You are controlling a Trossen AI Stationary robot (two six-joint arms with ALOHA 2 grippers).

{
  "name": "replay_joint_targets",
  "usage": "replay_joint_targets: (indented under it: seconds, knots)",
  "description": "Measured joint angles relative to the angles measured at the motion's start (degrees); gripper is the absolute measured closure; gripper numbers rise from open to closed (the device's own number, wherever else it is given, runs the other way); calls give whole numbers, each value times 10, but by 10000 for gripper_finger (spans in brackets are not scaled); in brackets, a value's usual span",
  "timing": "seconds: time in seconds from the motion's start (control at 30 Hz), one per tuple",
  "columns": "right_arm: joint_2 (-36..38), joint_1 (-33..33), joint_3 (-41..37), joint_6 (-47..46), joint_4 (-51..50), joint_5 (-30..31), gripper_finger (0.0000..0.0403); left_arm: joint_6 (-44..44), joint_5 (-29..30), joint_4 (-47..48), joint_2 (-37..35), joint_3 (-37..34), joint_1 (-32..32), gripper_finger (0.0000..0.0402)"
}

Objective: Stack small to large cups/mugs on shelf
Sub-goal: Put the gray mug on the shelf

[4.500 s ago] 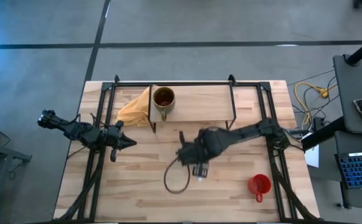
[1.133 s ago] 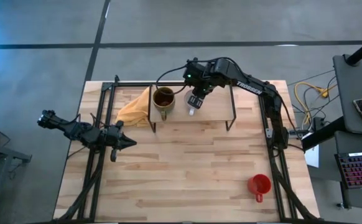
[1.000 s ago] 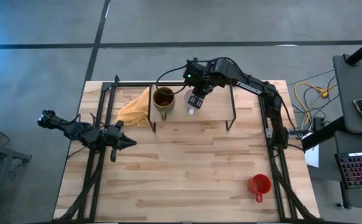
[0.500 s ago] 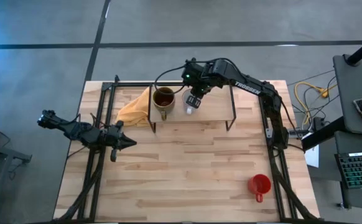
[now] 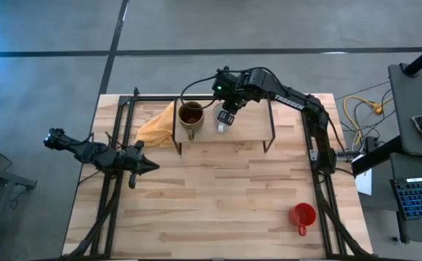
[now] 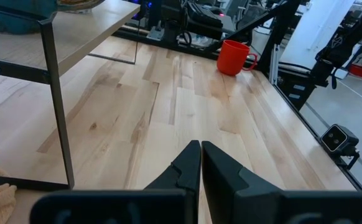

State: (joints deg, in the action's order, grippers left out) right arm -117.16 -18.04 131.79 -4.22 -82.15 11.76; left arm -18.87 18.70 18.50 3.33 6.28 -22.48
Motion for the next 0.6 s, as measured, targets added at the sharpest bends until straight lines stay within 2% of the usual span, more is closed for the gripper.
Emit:
replay_joint_targets:
  seconds: [0.33,0.6]
  knots:
    - [0,0,13,1,2,-1,275,0,0,0,0,0,0,402]
    - [6,2,32,-11,-4,-1,247,0,0,0,0,0,0,402]
